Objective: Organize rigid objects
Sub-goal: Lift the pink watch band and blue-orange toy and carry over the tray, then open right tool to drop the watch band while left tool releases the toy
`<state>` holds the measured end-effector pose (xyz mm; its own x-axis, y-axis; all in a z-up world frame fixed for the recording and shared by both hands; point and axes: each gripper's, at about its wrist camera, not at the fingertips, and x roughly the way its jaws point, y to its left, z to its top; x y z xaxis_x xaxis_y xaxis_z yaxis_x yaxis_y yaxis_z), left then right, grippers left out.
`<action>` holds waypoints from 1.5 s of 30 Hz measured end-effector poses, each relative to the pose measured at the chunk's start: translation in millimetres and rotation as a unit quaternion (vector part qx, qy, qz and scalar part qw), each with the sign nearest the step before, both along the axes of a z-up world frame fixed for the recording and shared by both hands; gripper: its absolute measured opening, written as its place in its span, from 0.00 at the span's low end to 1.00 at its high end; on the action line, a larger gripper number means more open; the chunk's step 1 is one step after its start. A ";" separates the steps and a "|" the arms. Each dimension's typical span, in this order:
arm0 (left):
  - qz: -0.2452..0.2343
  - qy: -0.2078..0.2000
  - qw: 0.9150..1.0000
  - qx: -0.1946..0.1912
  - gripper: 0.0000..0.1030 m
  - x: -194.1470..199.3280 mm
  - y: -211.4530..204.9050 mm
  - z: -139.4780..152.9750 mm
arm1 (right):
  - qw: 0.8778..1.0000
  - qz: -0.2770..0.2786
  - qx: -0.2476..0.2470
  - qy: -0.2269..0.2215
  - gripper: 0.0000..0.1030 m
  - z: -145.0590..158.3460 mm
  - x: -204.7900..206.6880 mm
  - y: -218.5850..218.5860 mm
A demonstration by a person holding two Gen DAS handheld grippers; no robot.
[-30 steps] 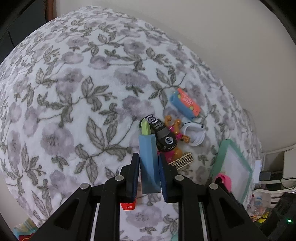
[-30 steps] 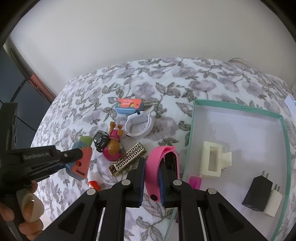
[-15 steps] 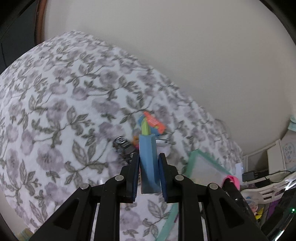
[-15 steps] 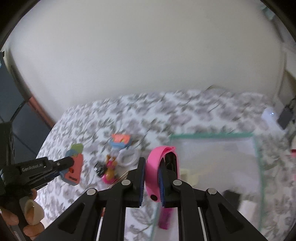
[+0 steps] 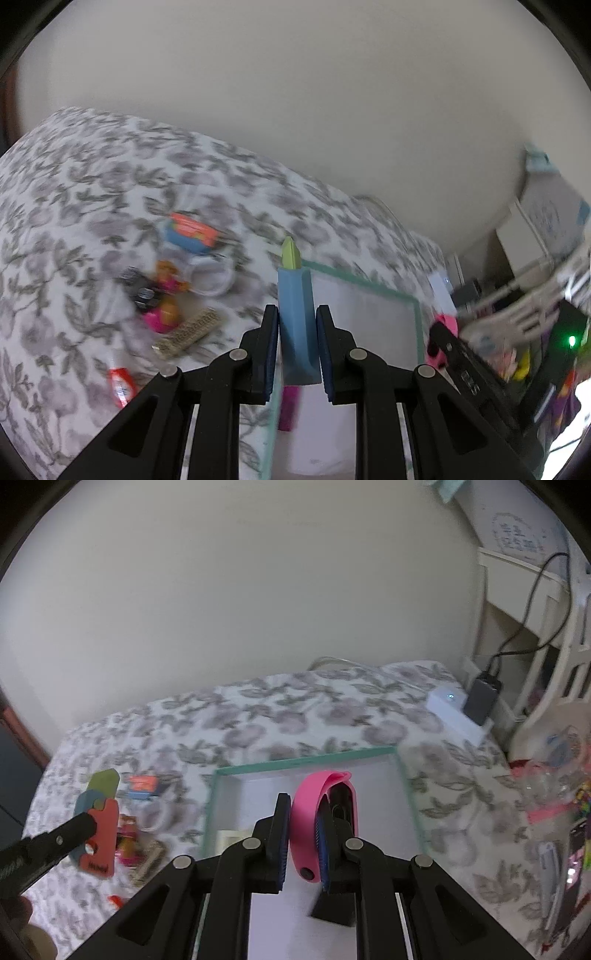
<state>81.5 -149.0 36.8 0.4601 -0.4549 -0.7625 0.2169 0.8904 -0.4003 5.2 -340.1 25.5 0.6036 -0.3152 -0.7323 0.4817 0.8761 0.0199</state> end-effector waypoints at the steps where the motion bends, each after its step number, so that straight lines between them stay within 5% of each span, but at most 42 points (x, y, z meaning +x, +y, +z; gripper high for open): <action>1: -0.012 0.003 1.000 0.001 0.21 -2.4 -8.1 -2.8 | 1.000 -0.005 -0.004 0.002 0.14 -0.8 -1.0 -3.2; 19: -0.089 0.057 0.991 0.079 0.21 -26.2 -78.6 -73.0 | 0.998 -0.025 -0.003 0.062 0.14 -46.9 -3.9 -26.6; 35: -0.101 0.070 0.988 0.098 0.21 -28.1 -87.1 -86.1 | 0.993 -0.056 0.009 0.104 0.15 -67.7 -6.2 -38.6; 45: -0.101 0.072 0.988 0.094 0.23 -28.2 -85.5 -84.5 | 0.993 -0.044 -0.015 0.108 0.41 -62.8 -1.6 -28.1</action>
